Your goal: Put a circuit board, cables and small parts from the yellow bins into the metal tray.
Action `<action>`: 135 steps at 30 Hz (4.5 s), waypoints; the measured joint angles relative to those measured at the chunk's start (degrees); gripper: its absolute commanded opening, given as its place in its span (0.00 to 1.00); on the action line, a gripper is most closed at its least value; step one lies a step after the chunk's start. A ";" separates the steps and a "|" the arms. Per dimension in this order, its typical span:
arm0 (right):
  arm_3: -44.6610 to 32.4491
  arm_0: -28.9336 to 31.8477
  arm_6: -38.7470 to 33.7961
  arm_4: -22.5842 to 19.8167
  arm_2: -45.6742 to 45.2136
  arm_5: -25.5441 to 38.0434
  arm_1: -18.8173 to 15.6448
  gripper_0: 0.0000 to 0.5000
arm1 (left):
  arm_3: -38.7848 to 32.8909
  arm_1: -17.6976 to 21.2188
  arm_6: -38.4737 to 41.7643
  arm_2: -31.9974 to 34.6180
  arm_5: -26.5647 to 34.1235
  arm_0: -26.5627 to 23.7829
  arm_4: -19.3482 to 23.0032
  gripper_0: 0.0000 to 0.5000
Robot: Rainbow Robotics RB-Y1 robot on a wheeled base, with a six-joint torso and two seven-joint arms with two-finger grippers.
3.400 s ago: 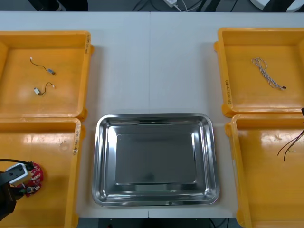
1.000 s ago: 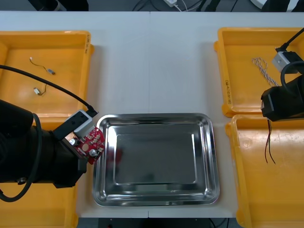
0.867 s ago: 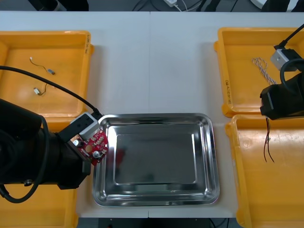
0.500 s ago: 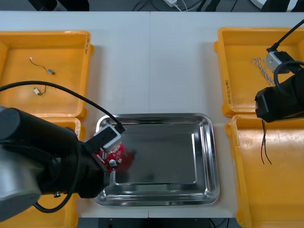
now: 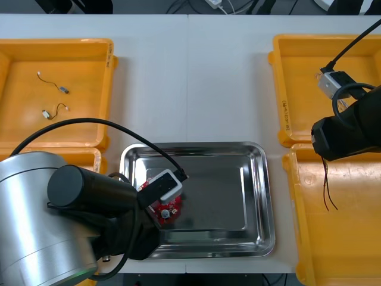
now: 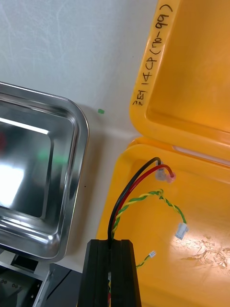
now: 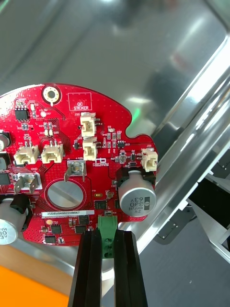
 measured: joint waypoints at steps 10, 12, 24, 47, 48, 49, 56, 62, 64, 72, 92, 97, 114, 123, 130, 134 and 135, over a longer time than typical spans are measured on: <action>0.00 -0.01 0.31 2.62 2.10 0.00 0.30 0.00 | 4.96 -1.77 0.00 -3.75 0.00 -0.09 -4.42 0.00; 0.00 -0.01 0.33 2.62 2.16 0.00 0.33 0.00 | 5.50 -1.82 0.00 -4.47 0.00 -0.09 -5.03 0.00; 0.00 -0.01 0.36 2.86 2.18 0.00 0.36 0.00 | 8.17 -2.74 0.00 -6.61 0.00 -0.10 -6.77 0.00; 0.34 -0.01 0.36 3.20 2.19 0.00 0.36 0.00 | 14.53 -3.49 0.00 -7.79 0.00 -0.10 -10.05 0.00; 0.35 -0.01 0.36 3.20 2.19 0.00 0.36 0.00 | 14.69 -3.49 0.00 -8.14 0.00 -0.10 -10.19 0.00; 0.35 -0.01 0.36 3.20 2.19 0.00 0.36 0.00 | 14.85 -3.49 0.00 -8.47 0.00 -0.10 -10.31 0.00; 0.35 -0.01 0.36 3.29 2.19 0.00 0.36 0.00 | 15.96 -3.61 0.00 -10.45 0.00 -0.10 -11.74 0.00; 0.36 -0.01 0.36 4.05 2.19 0.00 0.36 0.00 | 16.27 -3.77 0.00 -11.03 0.00 -0.10 -12.28 0.00; 0.36 -0.01 0.36 4.27 2.19 0.00 0.37 0.00 | 16.32 -3.78 0.00 -11.03 0.00 -0.10 -12.41 0.07; 0.36 -0.01 0.36 4.33 2.21 0.00 0.68 0.00 | 16.42 -3.80 0.00 -11.03 0.00 -0.10 -12.58 0.62; 0.36 -0.01 0.37 4.57 2.22 0.00 0.98 0.00 | 13.87 -3.80 0.00 -10.21 0.00 -0.10 -11.69 0.69; -0.01 -0.02 4.50 4.31 2.26 0.00 1.10 0.00 | 9.95 -3.65 0.00 -6.15 0.00 -0.09 -8.43 0.79; -3.34 -6.21 5.67 3.17 12.19 0.01 8.46 0.00 | 3.97 -1.42 -0.01 16.04 0.00 -0.09 5.18 1.00; -3.35 -8.81 20.62 5.94 19.25 0.02 13.73 0.00 | 3.75 0.34 -0.01 31.48 0.01 -0.08 13.00 1.00; -3.35 -8.86 26.74 8.61 23.63 0.02 15.61 0.00 | 6.88 4.48 -0.01 43.18 0.01 -0.08 19.35 1.00; -3.35 -8.88 33.85 9.60 26.19 0.02 15.85 0.00 | 11.15 7.41 -0.01 47.39 -0.83 -0.08 21.49 1.00; -3.36 -8.88 33.73 9.87 26.98 0.02 15.85 0.00 | 12.34 8.08 -0.01 48.38 -1.62 -0.08 21.88 1.00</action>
